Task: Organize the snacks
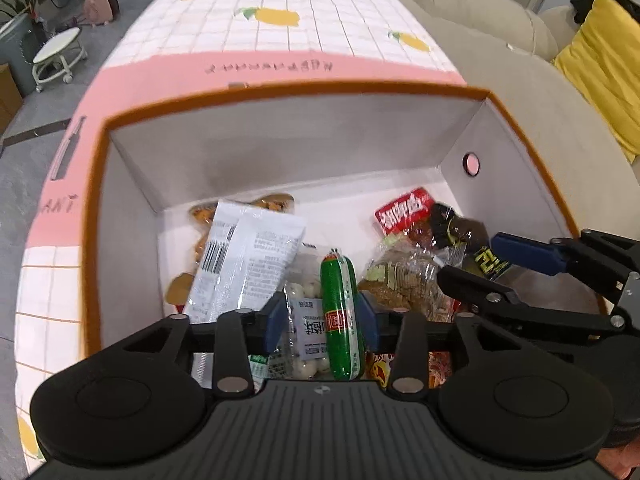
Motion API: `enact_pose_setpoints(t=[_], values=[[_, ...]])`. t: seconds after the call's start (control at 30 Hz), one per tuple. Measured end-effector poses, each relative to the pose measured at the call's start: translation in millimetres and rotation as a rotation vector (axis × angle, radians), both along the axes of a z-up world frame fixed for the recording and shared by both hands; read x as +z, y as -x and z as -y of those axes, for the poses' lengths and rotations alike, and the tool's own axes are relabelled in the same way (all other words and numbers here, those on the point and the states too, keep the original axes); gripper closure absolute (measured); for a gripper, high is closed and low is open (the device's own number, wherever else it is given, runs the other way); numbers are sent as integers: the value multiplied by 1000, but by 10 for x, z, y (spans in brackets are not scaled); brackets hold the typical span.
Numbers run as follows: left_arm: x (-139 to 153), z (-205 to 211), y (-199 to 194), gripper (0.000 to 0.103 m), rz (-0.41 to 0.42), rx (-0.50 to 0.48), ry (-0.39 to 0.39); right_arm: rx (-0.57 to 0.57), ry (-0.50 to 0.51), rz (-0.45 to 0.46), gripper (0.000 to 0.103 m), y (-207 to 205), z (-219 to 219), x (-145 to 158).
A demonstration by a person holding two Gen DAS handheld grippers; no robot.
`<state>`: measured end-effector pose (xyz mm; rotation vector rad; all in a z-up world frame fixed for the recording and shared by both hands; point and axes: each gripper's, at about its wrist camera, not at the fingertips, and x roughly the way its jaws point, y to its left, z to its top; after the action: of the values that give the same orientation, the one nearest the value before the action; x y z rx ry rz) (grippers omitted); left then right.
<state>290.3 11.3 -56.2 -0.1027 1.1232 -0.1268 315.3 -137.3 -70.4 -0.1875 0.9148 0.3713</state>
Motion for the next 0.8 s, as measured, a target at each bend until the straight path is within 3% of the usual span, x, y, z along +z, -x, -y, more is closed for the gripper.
enact_pose_setpoints(t=[0.23,0.53,0.8], values=[[301,-38,250,44,122,48,-20,-22,-41,70,39,160,95,248],[619,73,797,44,351,73,-124,-49,-47,214,33,644,131,504],[765,109,1204,44,470,113,-153,-66,-42,328,28,1081,159,714]])
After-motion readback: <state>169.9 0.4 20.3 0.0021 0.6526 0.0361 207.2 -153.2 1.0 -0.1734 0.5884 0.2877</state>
